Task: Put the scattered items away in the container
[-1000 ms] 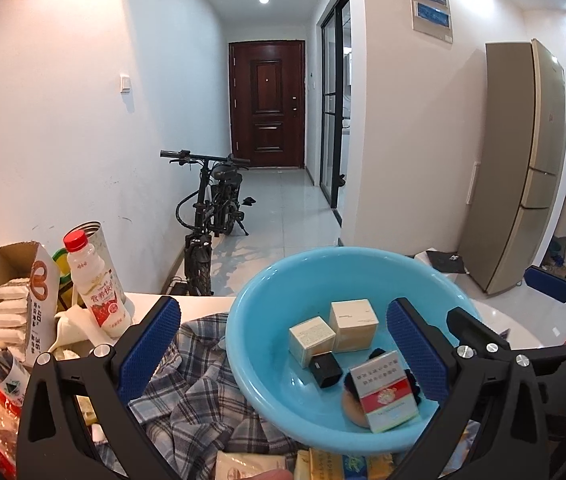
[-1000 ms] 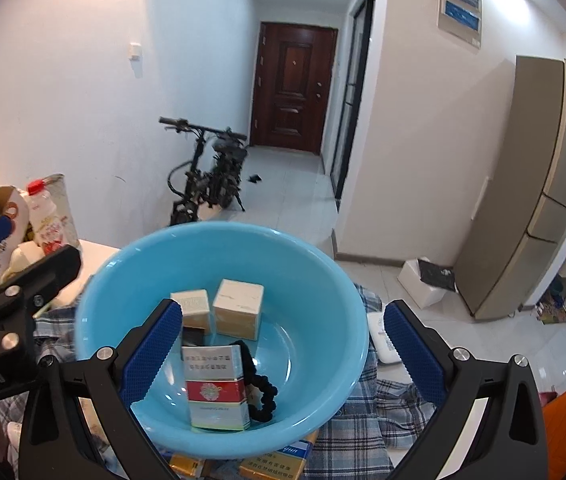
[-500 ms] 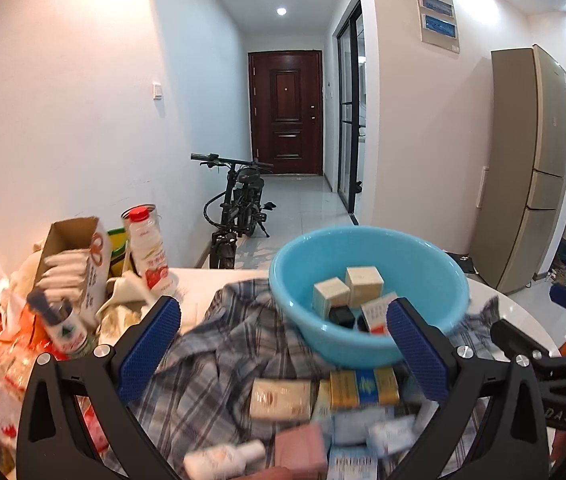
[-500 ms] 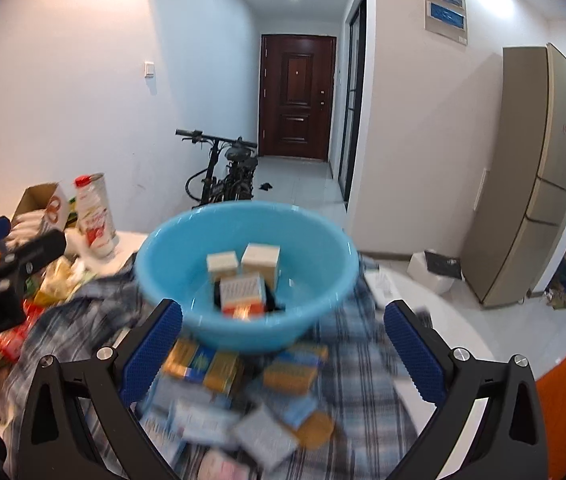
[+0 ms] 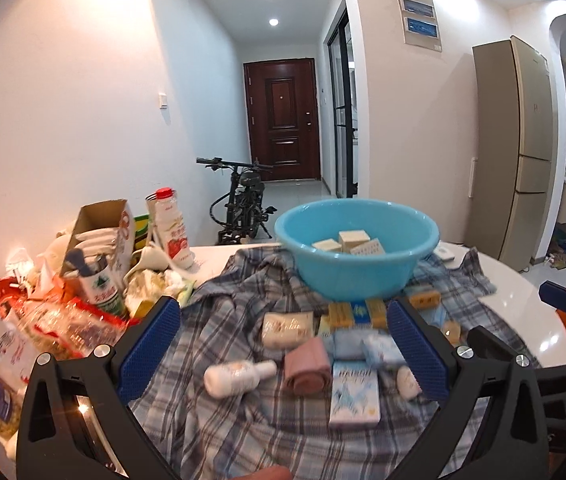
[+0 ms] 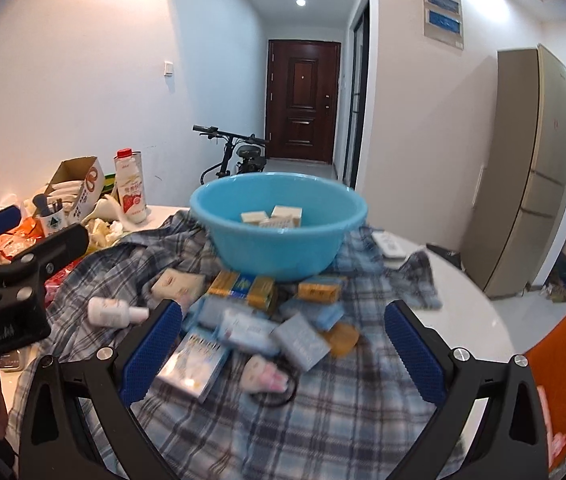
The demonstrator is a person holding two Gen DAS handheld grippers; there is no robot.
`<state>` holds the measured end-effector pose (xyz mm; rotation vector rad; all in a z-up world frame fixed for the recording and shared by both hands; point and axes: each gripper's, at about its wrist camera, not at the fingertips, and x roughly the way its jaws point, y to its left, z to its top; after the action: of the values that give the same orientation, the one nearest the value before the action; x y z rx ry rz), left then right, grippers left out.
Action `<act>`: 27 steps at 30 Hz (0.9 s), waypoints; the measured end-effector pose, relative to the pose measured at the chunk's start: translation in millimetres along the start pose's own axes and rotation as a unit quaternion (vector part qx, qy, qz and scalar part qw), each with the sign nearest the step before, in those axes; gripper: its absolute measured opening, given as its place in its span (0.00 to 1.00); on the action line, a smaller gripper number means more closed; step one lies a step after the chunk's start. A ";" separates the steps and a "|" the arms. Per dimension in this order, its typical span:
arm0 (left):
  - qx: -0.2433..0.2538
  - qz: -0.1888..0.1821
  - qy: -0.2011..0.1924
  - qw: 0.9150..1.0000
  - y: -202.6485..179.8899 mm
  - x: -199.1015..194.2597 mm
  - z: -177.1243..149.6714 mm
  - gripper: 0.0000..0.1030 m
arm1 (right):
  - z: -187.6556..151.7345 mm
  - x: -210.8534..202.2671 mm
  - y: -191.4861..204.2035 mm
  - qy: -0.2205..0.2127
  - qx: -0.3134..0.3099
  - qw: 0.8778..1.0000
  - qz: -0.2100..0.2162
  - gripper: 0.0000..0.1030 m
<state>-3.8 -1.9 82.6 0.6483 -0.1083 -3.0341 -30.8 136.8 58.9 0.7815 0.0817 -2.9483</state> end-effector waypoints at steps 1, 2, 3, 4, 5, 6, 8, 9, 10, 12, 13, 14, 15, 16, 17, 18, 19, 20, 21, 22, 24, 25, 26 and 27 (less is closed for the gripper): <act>0.001 0.007 0.003 1.000 0.6 -3.0 -6.6 1.00 | -6.0 -0.7 2.0 0.003 0.006 1.000 0.000 1.00; 0.000 0.012 0.006 1.000 1.4 -5.0 -13.3 1.00 | -11.6 -1.3 3.5 0.005 0.010 1.000 0.000 1.00; -0.002 0.014 0.010 1.000 2.3 -6.4 -19.7 1.00 | -17.6 -2.2 3.3 0.006 0.016 1.000 -0.001 1.00; -0.005 0.013 0.018 1.000 3.5 -6.5 -26.5 1.00 | -23.8 -2.9 2.4 0.008 0.024 1.000 -0.004 1.00; -0.010 0.011 0.026 1.000 5.3 -5.5 -33.2 1.00 | -29.8 -3.5 1.4 0.010 0.029 0.999 -0.007 1.00; -0.015 0.009 0.032 0.999 6.9 -5.3 -39.5 1.00 | -35.8 -4.2 0.0 0.012 0.035 0.999 -0.007 1.00; -0.019 0.011 0.043 0.999 8.9 -5.3 -51.6 1.00 | -47.5 -4.8 -4.5 0.017 0.049 0.999 -0.005 1.00; -0.019 0.014 0.048 0.999 9.5 -4.6 -56.5 1.00 | -52.3 -4.8 -6.3 0.019 0.054 0.998 -0.006 1.00; -0.019 0.018 0.052 0.998 9.8 -4.0 -61.6 1.00 | -57.0 -5.1 -8.0 0.022 0.058 0.998 -0.006 1.00; -0.017 0.023 0.058 0.998 10.2 -2.6 -68.9 1.00 | -63.4 -5.1 -9.9 0.026 0.061 0.998 -0.005 1.00; -0.017 0.025 0.061 0.998 10.6 -1.4 -71.8 1.00 | -65.1 -4.9 -9.5 0.029 0.058 0.998 -0.007 1.00; -0.017 0.026 0.064 0.997 11.0 -0.1 -73.6 1.00 | -66.0 -4.8 -8.3 0.031 0.054 0.998 -0.008 1.00; -0.018 0.027 0.066 0.997 11.7 0.5 -75.5 1.00 | -66.4 -4.9 -6.6 0.031 0.050 0.998 -0.009 1.00; -0.019 0.026 0.067 0.997 11.7 1.2 -76.8 1.00 | -66.5 -5.0 -5.0 0.031 0.047 0.998 -0.009 1.00; -0.020 0.025 0.069 0.997 11.6 2.4 -77.4 1.00 | -66.2 -4.9 -3.7 0.031 0.044 0.999 -0.008 1.00; -0.021 0.024 0.071 0.997 12.0 3.4 -77.9 1.00 | -65.8 -4.7 -2.2 0.030 0.042 0.999 -0.007 1.00; -0.021 0.023 0.072 0.997 12.3 4.6 -78.1 1.00 | -65.2 -4.0 -0.4 0.030 0.039 0.999 -0.005 1.00; -0.021 0.022 0.072 0.997 12.0 5.8 -78.0 1.00 | -64.9 -3.1 1.0 0.031 0.037 0.999 -0.005 1.00; -0.020 0.022 0.072 0.997 11.5 6.8 -78.0 1.00 | -64.7 -1.9 2.1 0.031 0.035 0.999 -0.004 1.00; -0.018 0.022 0.073 0.997 10.7 8.0 -77.9 1.00 | -64.7 -0.6 2.9 0.031 0.035 0.999 -0.004 1.00; -0.016 0.020 0.074 0.997 8.7 10.6 -77.4 1.00 | -64.9 2.7 2.9 0.033 0.036 0.999 -0.004 1.00; -0.014 0.020 0.074 0.997 7.9 11.6 -77.5 1.00 | -65.1 5.0 3.0 0.036 0.036 0.999 -0.003 1.00; -0.014 0.021 0.074 0.997 7.3 12.4 -77.6 1.00 | -65.4 7.4 3.0 0.038 0.035 0.999 -0.003 1.00; -0.013 0.020 0.075 0.997 7.0 13.2 -77.5 1.00 | -65.9 10.2 3.5 0.041 0.034 0.999 -0.004 1.00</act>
<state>16.0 -14.2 7.1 0.8568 -0.0756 -2.9304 -6.9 137.5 -3.4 0.9117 -0.0109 -2.9400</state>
